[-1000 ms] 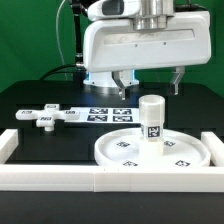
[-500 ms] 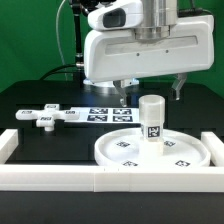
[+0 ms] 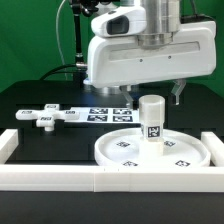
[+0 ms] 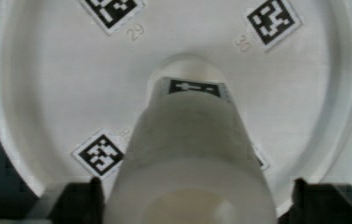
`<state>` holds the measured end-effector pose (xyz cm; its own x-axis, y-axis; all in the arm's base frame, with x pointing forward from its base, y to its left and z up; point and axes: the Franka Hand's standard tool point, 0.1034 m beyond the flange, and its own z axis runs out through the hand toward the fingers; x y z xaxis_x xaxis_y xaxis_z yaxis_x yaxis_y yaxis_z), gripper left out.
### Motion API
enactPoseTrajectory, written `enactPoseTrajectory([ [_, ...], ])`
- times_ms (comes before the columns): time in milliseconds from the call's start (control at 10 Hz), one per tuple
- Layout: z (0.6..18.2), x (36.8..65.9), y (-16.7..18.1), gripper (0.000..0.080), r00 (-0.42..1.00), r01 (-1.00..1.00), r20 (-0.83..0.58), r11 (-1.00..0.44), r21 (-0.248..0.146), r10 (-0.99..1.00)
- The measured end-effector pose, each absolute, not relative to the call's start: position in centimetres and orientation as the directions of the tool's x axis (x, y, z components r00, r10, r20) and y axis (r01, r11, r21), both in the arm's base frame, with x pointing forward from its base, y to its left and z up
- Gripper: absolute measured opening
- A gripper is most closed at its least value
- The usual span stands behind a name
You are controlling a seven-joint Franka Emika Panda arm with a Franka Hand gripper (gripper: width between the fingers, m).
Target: Assemble round table
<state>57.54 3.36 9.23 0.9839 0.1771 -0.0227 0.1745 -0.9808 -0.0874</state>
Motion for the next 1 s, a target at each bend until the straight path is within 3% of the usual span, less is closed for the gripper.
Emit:
enactPoseTrajectory([
  [100, 9.23, 57.55, 3.35, 0.0405, 0.984, 0.174, -0.023, -0.981, -0.087, 0.177],
  [500, 9.23, 57.55, 3.37, 0.0406, 0.991, 0.126, -0.027, -0.988, -0.087, 0.129],
  [1000, 9.16, 57.21, 2.86, 0.0406, 0.914, -0.405, -0.01, -0.909, -0.104, -0.406],
])
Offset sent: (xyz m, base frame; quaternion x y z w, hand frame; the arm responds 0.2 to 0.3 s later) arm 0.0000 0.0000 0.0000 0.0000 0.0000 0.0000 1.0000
